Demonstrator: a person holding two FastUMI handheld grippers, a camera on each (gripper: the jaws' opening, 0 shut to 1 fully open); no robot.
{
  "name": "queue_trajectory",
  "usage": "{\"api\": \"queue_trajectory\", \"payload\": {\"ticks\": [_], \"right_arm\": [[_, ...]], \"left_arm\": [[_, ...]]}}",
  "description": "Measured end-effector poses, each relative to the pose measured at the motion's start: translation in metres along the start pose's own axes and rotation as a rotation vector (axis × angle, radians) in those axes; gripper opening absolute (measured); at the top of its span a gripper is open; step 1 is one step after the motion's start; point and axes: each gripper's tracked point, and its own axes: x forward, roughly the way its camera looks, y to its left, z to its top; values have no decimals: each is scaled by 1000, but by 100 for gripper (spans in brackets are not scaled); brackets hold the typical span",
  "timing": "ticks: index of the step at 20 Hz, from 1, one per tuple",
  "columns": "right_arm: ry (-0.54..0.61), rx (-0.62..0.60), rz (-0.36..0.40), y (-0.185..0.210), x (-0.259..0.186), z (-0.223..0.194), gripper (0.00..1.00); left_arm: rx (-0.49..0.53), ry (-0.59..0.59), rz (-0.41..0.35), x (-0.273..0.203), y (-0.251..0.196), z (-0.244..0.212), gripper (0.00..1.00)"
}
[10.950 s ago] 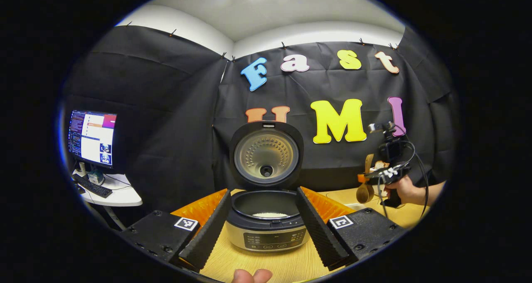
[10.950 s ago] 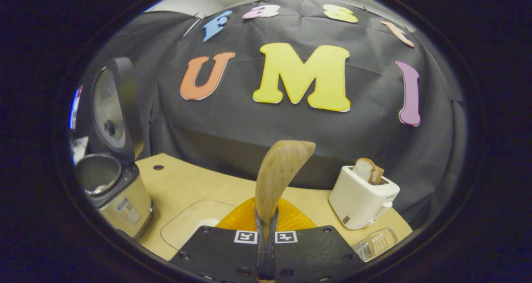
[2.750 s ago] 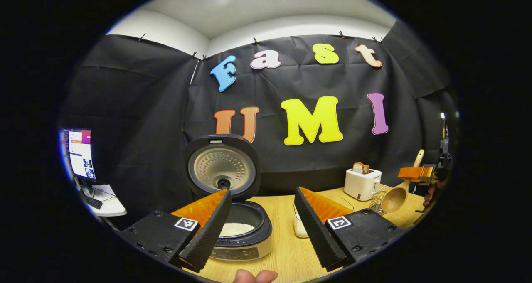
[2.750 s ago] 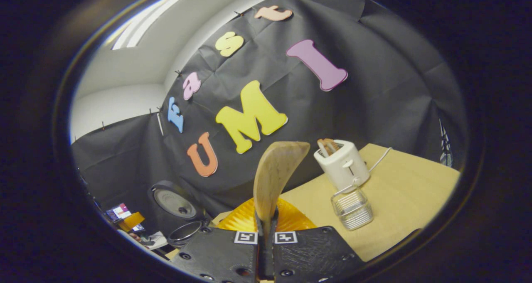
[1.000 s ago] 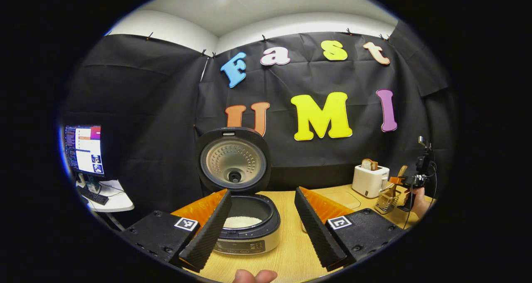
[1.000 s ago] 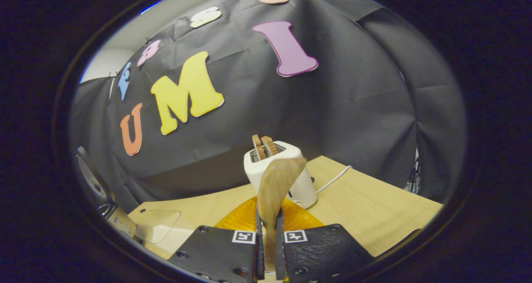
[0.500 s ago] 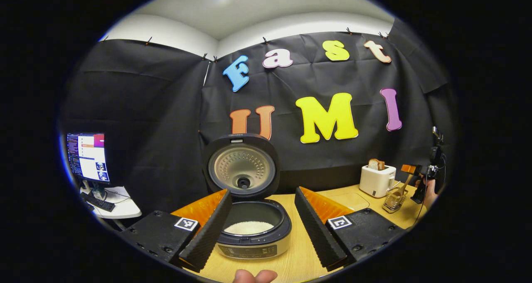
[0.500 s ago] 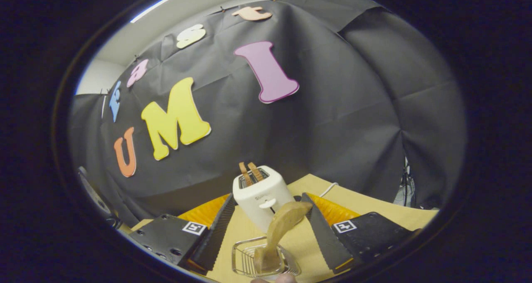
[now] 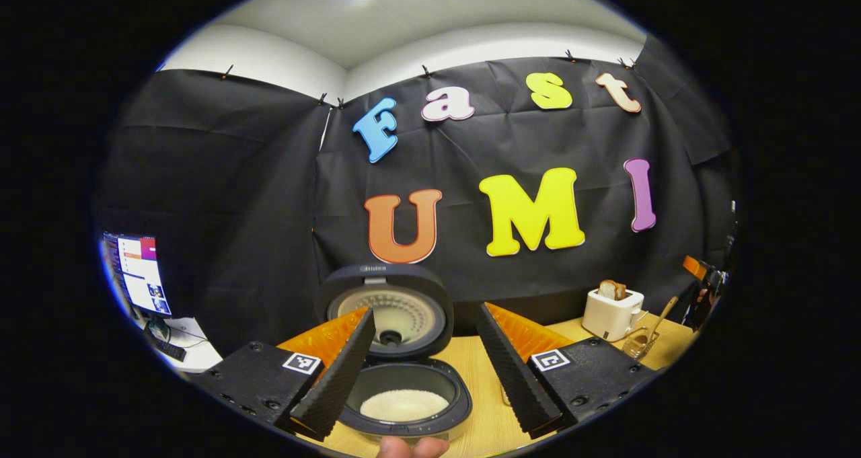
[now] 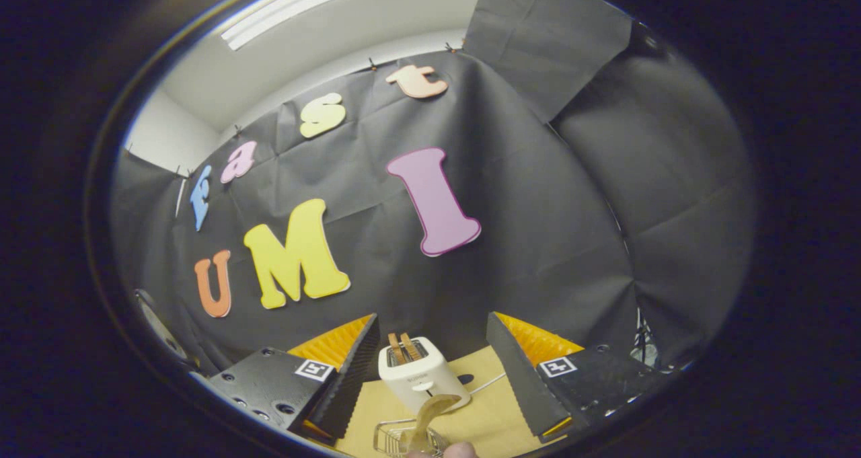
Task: Close the left gripper, press the button to open the rice cooker; take a wooden spoon from the chopstick holder with the right hand, scoop a spoonful of rice and pour it into the rice cooker, then put the wooden spoon back into the chopstick holder.
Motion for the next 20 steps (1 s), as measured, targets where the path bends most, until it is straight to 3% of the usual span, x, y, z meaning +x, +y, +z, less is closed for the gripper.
{"api": "queue_trajectory", "payload": {"ticks": [4,10,15,16,19,20], "right_arm": [[-13,-76,54,14,-35,6,95],[64,-134,40,1,-81,-17,95],[66,-123,49,3,-105,-13,91],[63,-123,59,7,-109,-13,95],[69,-136,97,23,-118,-20,95],[76,-144,106,28,-120,-25,91]], "left_arm": [[-32,22,-22,46,8,34,97],[-62,135,15,120,38,41,97],[-130,289,14,167,48,13,97],[-115,315,34,172,52,7,98],[-106,386,57,179,58,-13,96],[-102,377,66,182,62,-13,96]]}}
